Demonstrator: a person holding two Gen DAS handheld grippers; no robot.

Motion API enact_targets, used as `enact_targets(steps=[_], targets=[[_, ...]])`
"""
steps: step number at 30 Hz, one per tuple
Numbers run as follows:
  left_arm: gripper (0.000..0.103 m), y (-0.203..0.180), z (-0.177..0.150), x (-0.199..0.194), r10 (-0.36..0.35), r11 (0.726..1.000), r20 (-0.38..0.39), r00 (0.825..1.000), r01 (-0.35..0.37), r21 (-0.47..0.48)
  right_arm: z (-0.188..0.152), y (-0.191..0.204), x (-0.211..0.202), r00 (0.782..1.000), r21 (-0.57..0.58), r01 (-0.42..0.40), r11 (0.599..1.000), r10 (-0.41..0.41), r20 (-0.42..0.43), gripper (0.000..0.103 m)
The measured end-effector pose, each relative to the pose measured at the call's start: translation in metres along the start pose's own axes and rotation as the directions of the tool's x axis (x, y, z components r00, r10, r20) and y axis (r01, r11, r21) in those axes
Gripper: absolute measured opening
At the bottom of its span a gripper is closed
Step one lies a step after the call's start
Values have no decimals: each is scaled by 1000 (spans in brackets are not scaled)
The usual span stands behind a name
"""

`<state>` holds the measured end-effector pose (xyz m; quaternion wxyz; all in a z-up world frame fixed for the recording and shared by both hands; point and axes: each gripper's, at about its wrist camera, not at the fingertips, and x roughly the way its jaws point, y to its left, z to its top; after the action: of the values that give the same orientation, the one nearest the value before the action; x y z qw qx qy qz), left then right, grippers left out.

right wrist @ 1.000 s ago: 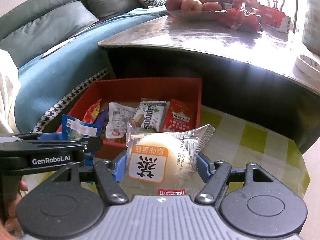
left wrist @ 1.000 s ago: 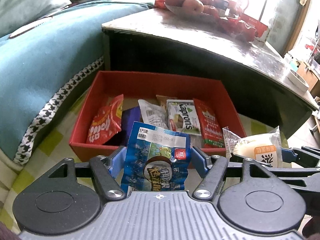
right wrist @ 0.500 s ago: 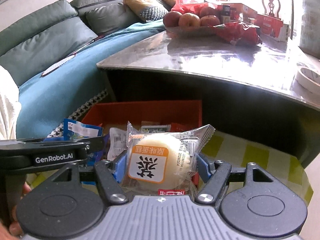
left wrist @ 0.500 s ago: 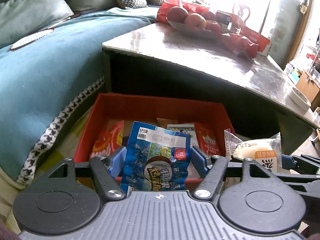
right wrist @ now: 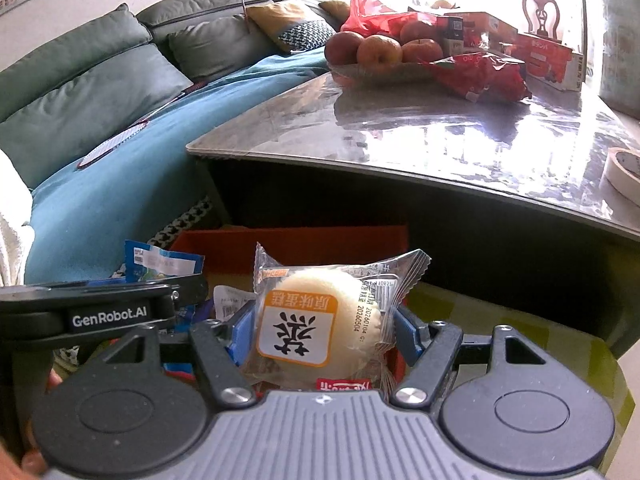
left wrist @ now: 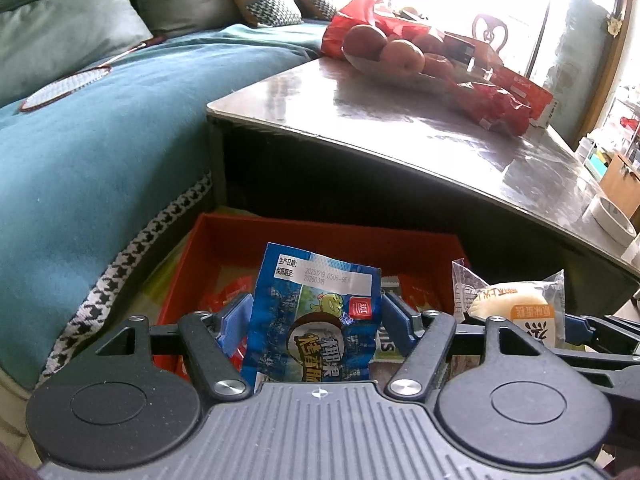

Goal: Organize snacks
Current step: 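Carry the blue packet in the left tool and bun in the right tool over the red box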

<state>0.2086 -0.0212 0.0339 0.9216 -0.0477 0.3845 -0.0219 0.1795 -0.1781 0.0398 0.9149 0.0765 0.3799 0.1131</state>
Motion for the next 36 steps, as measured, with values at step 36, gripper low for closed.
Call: enact_targets(steps=[36], targets=[[75, -1, 4, 48, 58, 998, -57, 997, -59, -7, 2, -4, 49, 997, 2, 22, 1000, -22, -74, 71]])
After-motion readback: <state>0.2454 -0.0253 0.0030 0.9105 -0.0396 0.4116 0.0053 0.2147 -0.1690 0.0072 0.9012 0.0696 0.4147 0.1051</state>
